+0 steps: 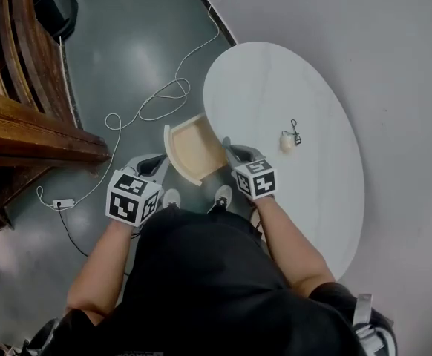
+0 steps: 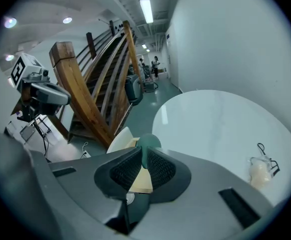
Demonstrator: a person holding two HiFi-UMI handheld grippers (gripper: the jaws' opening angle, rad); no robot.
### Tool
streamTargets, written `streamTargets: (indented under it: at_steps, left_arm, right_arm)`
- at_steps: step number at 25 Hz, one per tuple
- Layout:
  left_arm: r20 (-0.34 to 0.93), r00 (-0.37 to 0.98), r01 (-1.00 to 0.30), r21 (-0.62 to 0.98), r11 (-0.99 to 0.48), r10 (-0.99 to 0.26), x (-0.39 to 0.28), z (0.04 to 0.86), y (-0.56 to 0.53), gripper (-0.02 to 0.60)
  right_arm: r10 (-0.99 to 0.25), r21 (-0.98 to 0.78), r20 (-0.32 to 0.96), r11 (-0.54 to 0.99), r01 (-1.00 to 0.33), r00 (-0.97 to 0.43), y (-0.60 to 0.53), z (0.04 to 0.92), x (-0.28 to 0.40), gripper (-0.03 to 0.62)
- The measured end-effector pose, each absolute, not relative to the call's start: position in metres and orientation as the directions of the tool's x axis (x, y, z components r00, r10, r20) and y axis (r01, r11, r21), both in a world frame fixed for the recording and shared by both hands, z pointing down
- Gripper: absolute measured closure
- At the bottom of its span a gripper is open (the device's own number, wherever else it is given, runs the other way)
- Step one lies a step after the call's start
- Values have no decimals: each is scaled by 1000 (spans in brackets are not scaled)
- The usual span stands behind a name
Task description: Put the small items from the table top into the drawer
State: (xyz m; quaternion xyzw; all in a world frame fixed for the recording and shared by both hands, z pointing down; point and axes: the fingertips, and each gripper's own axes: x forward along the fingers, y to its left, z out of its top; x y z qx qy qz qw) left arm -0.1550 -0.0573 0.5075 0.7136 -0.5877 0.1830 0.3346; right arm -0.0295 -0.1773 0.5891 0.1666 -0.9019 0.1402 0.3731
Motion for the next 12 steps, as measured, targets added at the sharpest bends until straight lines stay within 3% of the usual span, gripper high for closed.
streamTargets:
  at_steps: [12]
  left_arm:
    - [674,197,-970,242,-39,-712,-178,524,-32,566]
  right_arm:
    - [-26,-154,809,955,-254,-588,-129,665,-94,560]
